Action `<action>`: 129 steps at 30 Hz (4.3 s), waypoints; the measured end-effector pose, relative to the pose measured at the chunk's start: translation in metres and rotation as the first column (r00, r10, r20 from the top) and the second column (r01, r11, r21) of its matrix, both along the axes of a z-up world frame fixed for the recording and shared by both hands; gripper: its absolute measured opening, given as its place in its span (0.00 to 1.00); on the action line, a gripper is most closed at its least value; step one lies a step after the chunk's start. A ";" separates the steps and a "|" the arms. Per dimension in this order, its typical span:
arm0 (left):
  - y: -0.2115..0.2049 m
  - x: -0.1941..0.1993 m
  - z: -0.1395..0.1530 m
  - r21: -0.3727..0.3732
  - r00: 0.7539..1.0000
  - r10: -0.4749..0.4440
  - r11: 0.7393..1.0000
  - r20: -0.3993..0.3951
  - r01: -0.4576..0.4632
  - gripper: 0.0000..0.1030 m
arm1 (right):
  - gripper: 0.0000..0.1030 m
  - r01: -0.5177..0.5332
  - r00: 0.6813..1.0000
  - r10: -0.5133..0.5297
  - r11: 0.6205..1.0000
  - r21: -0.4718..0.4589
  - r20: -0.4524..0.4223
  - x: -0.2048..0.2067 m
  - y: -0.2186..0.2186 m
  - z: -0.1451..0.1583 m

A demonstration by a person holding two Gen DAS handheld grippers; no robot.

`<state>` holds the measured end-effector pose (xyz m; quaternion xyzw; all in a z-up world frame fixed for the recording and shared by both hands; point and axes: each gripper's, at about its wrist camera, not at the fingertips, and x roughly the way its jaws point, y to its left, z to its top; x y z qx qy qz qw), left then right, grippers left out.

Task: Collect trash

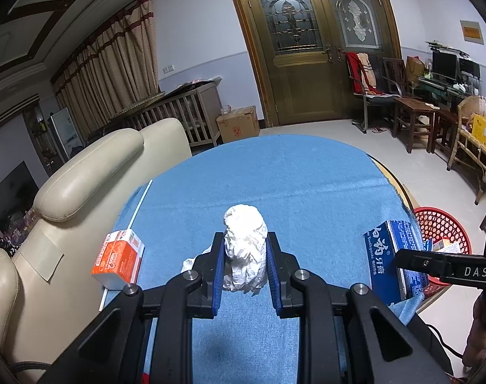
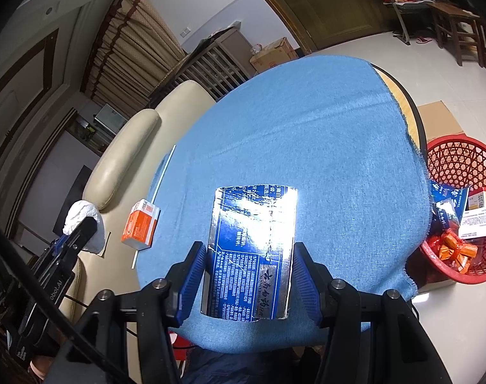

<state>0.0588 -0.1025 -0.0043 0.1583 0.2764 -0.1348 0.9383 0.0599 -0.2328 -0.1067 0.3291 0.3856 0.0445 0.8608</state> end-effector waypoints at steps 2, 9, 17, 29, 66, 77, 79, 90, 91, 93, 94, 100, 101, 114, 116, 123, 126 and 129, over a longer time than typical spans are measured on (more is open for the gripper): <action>0.000 0.000 0.001 -0.001 1.000 -0.001 1.000 0.001 0.001 0.25 | 0.56 0.002 1.000 -0.002 1.000 0.001 0.002 -0.001 -0.001 0.000; 0.002 0.001 -0.001 -0.002 1.000 -0.003 1.000 -0.001 0.003 0.25 | 0.56 0.003 1.000 -0.003 1.000 0.007 0.003 -0.002 -0.001 0.000; 0.002 0.002 -0.001 -0.004 1.000 -0.005 1.000 -0.005 0.005 0.25 | 0.56 0.005 1.000 -0.005 1.000 0.009 0.006 -0.003 -0.002 0.001; 0.002 0.007 -0.003 -0.003 1.000 -0.002 1.000 -0.016 0.002 0.25 | 0.56 0.006 1.000 -0.006 1.000 0.011 0.000 -0.003 -0.002 0.000; 0.002 0.012 -0.009 -0.004 0.999 0.004 1.000 -0.033 -0.004 0.25 | 0.56 -0.005 1.000 0.005 1.000 0.024 -0.015 -0.001 -0.003 -0.004; 0.001 0.014 -0.011 0.001 0.999 0.005 1.000 -0.043 -0.005 0.26 | 0.56 -0.004 1.000 0.005 1.000 0.027 -0.020 -0.001 -0.003 -0.005; 0.001 0.015 -0.012 0.003 0.999 0.006 1.000 -0.044 -0.006 0.26 | 0.56 -0.004 1.000 0.005 1.000 0.027 -0.021 -0.001 -0.003 -0.005; -0.001 0.020 -0.014 0.011 0.999 0.003 1.000 -0.053 -0.002 0.26 | 0.56 -0.003 1.000 0.004 1.000 0.031 -0.025 -0.002 -0.004 -0.007; -0.001 0.020 -0.014 0.010 0.999 0.002 1.000 -0.054 -0.001 0.26 | 0.56 -0.004 1.000 0.005 0.999 0.033 -0.025 -0.002 -0.004 -0.007; -0.001 0.021 -0.015 0.009 0.998 0.000 1.000 -0.058 0.001 0.26 | 0.56 -0.002 1.000 0.003 0.999 0.034 -0.026 -0.002 -0.005 -0.007; -0.001 0.022 -0.016 0.010 0.998 -0.001 1.000 -0.058 0.001 0.26 | 0.56 -0.002 1.000 0.003 0.999 0.034 -0.026 -0.003 -0.005 -0.007; -0.002 0.021 -0.018 0.012 0.998 -0.005 1.000 -0.058 0.006 0.26 | 0.56 0.005 1.000 -0.004 0.999 0.039 -0.027 -0.006 -0.007 -0.009; -0.002 0.021 -0.018 0.014 0.998 -0.007 1.000 -0.056 0.008 0.26 | 0.56 0.005 1.000 -0.004 0.999 0.039 -0.027 -0.006 -0.007 -0.009; -0.004 0.021 -0.023 0.018 0.998 -0.026 0.999 -0.061 0.027 0.26 | 0.56 0.023 0.999 -0.021 0.999 0.047 -0.026 -0.012 -0.012 -0.008; -0.006 0.020 -0.023 0.021 0.998 -0.029 0.999 -0.062 0.030 0.26 | 0.56 0.027 0.999 -0.026 0.998 0.049 -0.026 -0.014 -0.014 -0.009; -0.004 0.023 -0.026 0.025 0.997 -0.042 0.999 -0.065 0.044 0.26 | 0.56 0.043 0.999 -0.041 0.997 0.058 -0.027 -0.018 -0.019 -0.010; -0.007 0.023 -0.027 0.027 0.996 -0.050 0.998 -0.070 0.052 0.26 | 0.56 0.050 0.998 -0.049 0.997 0.062 -0.028 -0.020 -0.021 -0.011; -0.010 0.023 -0.028 0.034 0.996 -0.056 0.998 -0.071 0.058 0.26 | 0.56 0.055 0.998 -0.054 0.996 0.066 -0.028 -0.022 -0.024 -0.012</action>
